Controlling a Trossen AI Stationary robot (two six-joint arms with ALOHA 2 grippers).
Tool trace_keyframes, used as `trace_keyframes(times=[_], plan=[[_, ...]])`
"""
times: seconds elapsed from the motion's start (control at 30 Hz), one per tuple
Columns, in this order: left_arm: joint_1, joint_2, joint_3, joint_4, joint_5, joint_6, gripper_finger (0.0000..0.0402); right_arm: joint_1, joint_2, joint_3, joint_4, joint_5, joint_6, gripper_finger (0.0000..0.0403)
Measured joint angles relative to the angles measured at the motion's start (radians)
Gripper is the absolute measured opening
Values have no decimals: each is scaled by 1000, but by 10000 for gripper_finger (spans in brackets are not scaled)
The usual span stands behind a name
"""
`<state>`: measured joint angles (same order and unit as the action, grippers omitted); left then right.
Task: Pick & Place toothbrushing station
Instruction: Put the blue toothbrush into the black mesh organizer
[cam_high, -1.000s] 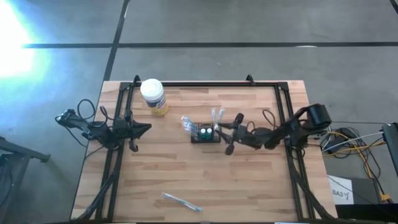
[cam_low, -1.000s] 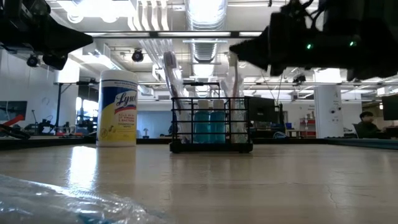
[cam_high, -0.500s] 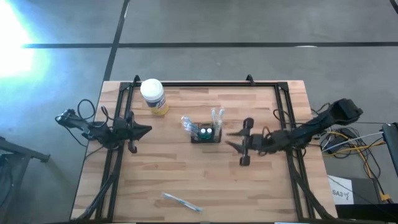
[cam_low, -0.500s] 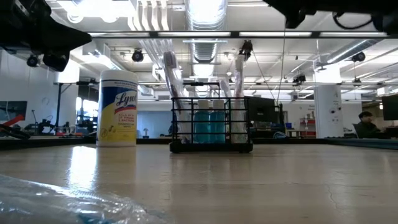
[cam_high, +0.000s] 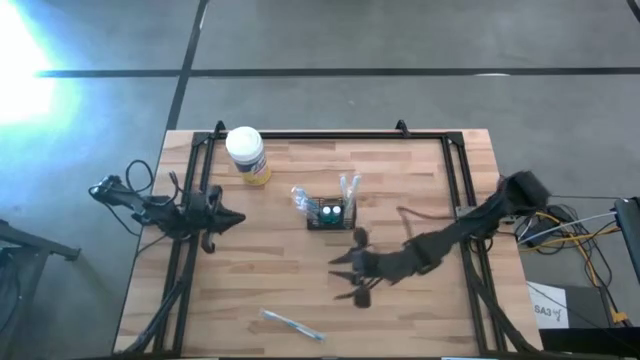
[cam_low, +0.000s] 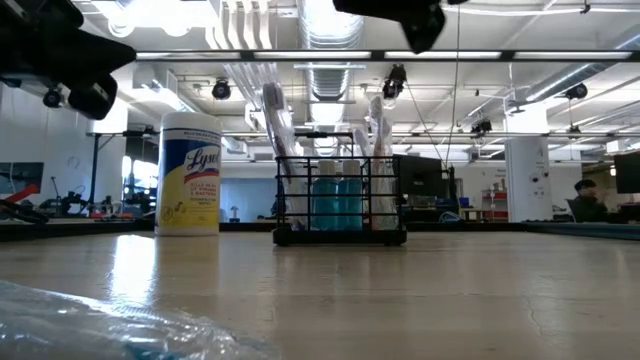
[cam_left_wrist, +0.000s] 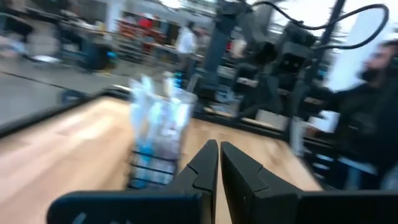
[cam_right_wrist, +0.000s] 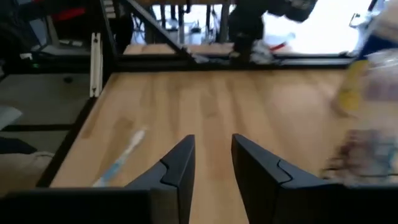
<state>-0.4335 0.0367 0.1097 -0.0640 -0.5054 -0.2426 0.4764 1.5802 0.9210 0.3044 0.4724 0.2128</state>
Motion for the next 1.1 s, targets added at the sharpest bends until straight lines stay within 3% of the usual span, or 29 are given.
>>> trace_keyframes(times=[0.13,0.3,0.43,0.53,0.73,0.97,1.1], plan=[[0,1,0,-1,75,1,23,-1,156,168,-81,-72,62,92],[0,1,0,-1,60,2,23,-10,336,420,-273,-186,174,89],[0,1,1,-1,27,-4,23,-15,482,633,-470,-197,259,98],[0,1,6,0,15,-23,23,-22,588,793,-599,-219,314,116],[0,1,4,-7,15,-40,23,-41,779,1097,-786,-374,390,170],[0,1,3,-52,17,-112,23,-57,998,1416,-1035,-407,438,214],[0,1,2,-75,32,-127,23,-62,1031,1394,-978,-470,468,221]])
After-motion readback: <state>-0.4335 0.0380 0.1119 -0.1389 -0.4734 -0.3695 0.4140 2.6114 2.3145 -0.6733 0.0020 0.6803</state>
